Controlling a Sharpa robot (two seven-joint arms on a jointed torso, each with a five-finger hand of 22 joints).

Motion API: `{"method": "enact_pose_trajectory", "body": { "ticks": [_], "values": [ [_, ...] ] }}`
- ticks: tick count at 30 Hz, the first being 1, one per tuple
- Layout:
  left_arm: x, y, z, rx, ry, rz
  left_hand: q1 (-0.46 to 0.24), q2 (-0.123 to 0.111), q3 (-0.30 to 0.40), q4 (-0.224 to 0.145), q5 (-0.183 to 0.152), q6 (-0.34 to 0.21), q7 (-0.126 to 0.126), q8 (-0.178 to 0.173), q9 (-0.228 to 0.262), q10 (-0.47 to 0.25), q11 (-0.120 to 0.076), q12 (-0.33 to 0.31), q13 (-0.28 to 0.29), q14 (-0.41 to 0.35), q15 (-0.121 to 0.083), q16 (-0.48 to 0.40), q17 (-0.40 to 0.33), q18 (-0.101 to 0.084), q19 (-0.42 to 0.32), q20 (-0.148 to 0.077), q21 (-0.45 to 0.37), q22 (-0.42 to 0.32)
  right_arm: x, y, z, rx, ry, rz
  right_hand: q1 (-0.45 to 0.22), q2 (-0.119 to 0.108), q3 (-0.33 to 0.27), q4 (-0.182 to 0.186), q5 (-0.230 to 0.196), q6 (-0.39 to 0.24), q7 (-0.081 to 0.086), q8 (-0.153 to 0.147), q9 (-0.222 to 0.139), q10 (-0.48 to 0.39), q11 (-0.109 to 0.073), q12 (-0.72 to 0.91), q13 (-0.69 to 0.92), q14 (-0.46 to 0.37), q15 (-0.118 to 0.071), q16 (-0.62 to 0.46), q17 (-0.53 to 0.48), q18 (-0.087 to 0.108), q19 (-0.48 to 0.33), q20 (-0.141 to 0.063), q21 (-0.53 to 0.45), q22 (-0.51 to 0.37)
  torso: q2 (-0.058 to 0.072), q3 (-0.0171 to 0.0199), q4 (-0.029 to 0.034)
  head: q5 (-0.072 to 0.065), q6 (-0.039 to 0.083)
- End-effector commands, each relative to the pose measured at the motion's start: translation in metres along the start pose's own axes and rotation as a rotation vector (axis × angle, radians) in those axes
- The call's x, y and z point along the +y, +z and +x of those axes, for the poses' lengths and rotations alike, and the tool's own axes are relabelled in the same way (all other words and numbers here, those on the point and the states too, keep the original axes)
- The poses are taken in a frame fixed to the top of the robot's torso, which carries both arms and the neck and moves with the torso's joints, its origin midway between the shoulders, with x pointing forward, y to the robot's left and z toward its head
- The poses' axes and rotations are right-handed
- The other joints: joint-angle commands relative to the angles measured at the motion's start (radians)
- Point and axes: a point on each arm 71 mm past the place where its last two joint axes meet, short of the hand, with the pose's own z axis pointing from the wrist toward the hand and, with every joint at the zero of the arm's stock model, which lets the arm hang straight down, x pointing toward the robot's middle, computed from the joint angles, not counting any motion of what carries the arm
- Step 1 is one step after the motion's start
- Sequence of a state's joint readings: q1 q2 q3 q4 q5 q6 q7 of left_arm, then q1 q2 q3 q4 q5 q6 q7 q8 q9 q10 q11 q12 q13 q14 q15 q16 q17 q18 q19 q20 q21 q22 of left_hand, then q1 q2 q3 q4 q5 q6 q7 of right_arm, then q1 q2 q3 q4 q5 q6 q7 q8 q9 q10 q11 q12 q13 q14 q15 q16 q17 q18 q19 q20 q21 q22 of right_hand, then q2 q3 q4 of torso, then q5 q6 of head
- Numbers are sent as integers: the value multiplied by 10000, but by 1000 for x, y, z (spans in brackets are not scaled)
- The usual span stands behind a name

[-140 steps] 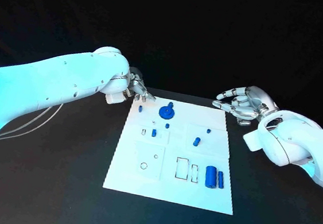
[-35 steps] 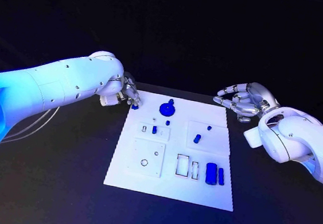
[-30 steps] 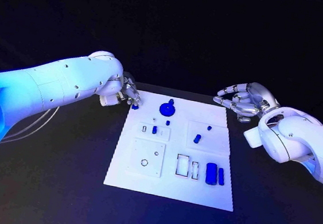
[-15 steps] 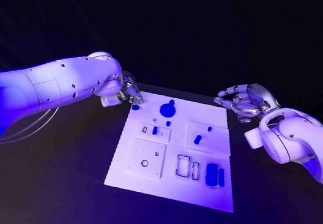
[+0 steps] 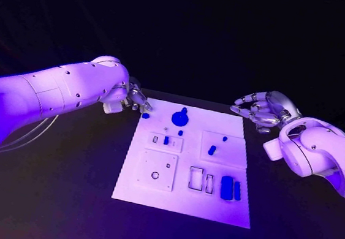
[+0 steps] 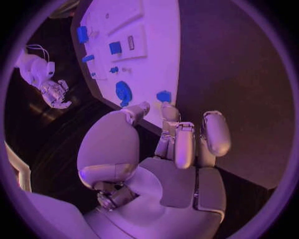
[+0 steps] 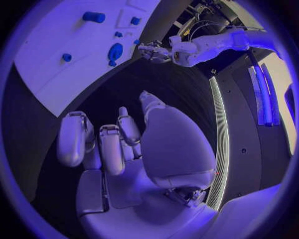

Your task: Assemble the parts on the task board

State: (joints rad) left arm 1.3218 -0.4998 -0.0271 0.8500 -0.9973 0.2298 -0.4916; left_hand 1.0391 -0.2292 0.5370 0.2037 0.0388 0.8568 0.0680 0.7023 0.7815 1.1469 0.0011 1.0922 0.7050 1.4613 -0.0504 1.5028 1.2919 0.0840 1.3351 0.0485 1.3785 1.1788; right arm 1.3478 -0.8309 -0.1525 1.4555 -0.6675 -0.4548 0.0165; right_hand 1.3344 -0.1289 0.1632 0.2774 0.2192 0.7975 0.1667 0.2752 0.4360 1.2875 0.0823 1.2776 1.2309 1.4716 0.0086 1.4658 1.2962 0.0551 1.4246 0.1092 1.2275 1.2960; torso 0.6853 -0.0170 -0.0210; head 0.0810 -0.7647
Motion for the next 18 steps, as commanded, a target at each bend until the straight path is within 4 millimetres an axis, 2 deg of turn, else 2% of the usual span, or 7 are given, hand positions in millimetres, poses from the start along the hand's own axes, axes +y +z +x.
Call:
{"method": "enact_pose_trajectory", "body": {
  "ticks": [1,7,18],
  "values": [
    [-1,0,-1,-115,325,-230,-259,-32,-598,248,123,209,-27,-225,-39,288,-58,209,204,830,-125,229,1977,-57,356,-23,195,264,0,0,0,34,-8,-8,-266,-34,71,91,165,-51,-23,283,128,-153,-22,-67,-13,474,-50,-93,809,230,-127,-16,-99,915,6,-2,-9,17,14],
    [-3,1,0,-100,542,-365,-150,61,-1278,766,125,282,-93,-188,20,445,-118,337,396,880,-179,301,2105,-93,473,-70,278,443,0,0,1,39,-10,-8,-266,-34,71,91,165,-51,-23,283,128,-153,-22,-67,-13,474,-50,-93,809,230,-127,-16,-99,915,6,-2,-30,21,0],
    [-12,2,6,363,914,-460,-35,156,-1612,856,122,405,-153,-113,69,677,-170,547,723,937,-219,397,2276,-141,609,-95,393,679,0,1,1,43,-15,-11,-266,-34,71,91,165,-51,-23,283,128,-153,-22,-67,-13,474,-50,-93,809,230,-127,-16,-99,915,4,0,-10,21,-9]
  ]
}}
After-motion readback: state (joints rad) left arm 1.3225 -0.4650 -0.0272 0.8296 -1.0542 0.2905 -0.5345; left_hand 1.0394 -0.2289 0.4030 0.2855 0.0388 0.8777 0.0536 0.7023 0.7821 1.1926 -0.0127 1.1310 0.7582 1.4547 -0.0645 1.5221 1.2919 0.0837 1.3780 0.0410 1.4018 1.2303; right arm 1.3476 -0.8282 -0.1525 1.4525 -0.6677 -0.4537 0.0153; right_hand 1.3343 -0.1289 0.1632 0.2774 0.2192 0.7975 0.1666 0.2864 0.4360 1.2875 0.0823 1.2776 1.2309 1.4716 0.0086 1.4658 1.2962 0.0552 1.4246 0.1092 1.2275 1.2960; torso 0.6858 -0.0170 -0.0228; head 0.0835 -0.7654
